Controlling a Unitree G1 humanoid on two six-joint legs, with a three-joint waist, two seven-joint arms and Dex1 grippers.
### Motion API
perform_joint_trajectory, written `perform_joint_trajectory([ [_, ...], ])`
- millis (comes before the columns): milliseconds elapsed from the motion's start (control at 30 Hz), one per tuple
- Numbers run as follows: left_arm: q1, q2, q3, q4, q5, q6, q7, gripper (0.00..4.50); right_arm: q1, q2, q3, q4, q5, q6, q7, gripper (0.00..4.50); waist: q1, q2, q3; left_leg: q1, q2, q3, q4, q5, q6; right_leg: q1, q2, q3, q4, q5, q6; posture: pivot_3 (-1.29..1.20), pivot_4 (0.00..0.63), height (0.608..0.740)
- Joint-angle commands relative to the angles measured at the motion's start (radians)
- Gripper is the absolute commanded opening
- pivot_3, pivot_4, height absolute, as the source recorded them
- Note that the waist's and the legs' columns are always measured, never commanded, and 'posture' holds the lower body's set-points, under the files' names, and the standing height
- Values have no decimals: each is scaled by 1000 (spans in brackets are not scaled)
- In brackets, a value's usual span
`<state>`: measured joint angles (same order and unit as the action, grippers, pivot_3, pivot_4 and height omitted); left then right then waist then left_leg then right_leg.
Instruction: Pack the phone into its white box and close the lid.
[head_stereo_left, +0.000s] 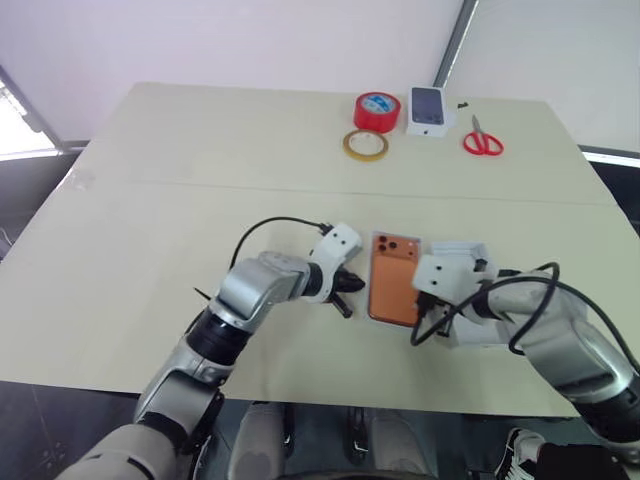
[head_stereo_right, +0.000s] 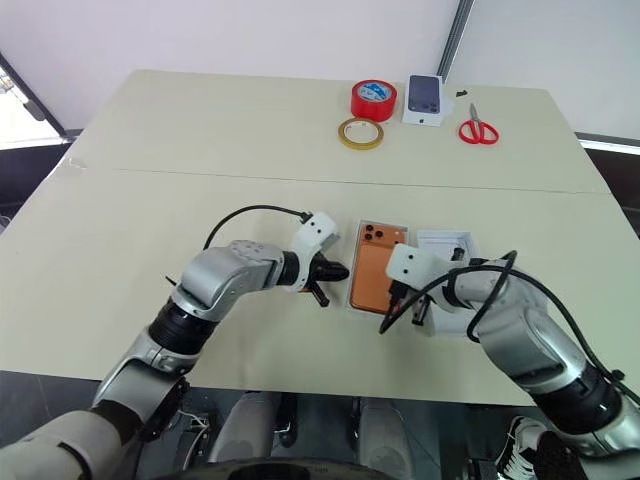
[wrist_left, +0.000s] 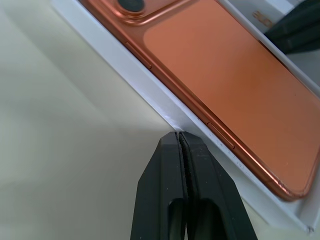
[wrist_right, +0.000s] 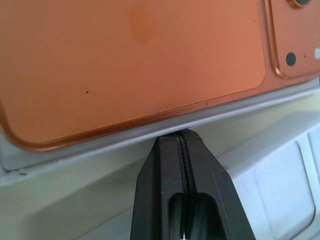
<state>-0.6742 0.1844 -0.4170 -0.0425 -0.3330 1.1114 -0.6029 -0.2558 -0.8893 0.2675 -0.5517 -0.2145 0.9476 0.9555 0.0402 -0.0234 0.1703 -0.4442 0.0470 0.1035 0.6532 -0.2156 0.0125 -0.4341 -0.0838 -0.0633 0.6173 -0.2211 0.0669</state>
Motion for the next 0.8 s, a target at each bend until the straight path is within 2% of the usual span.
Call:
perform_joint_trajectory([
  [33, -15, -81, -98, -53, -74, -5, -101, 98, 8, 9, 11, -74, 49, -18, 6, 0, 0, 0, 0, 0, 0, 0, 0, 0, 0, 0, 0, 0, 0, 0, 0, 0, 150, 740],
  [800, -31, -90, -33, 58, -9, -59, -100, 98, 52, -48, -24, -69, 71, -24, 8, 0, -2, 0, 0, 1, 0, 0, 1, 0, 1, 1, -1, 0, 0, 0, 0, 0, 150, 740],
])
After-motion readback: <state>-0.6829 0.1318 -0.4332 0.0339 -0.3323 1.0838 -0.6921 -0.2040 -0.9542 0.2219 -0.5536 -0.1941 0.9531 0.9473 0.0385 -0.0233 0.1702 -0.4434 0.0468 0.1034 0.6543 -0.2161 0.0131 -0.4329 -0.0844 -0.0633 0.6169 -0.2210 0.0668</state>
